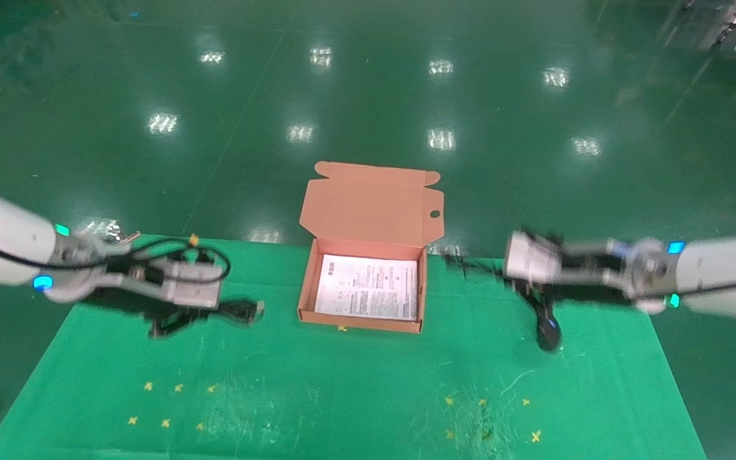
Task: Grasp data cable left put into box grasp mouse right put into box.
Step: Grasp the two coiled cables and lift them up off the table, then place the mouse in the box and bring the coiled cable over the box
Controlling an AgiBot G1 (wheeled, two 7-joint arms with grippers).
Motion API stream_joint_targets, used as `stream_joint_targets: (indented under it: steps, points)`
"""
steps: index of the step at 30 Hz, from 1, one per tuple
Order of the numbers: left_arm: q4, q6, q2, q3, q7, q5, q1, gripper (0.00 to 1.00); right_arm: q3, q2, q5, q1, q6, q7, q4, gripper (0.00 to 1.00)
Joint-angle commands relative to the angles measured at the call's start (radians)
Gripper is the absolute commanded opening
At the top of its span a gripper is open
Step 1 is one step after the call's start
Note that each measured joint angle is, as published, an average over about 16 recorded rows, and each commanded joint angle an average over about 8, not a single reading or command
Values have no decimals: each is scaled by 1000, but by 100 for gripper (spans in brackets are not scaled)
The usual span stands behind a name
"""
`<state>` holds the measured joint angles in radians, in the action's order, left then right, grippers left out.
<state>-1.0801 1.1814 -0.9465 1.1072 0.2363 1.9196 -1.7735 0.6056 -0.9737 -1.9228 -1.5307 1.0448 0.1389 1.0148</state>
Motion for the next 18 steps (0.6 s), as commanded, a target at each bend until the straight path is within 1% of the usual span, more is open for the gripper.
stream_joint_targets:
  steps: [1,5,9,13,18]
  points:
    - [-106,-21,14,3,62,63,-25,0,-23,-5,14,-40,-20,10,21,0]
    - [-161,-47,-7,1,133,142,-50,0,-36,-59,30,-102,-54,-20,-6,0]
    - [-162,-76,-35,-4,166,188,-68,0,-42,-124,43,-155,-91,-64,-55,0]
    - [-132,-109,-64,-15,175,206,-88,0,-45,-188,57,-202,-125,-118,-119,0]
    - [-81,-149,-92,-30,161,209,-114,0,-50,-253,80,-249,-157,-184,-208,0]
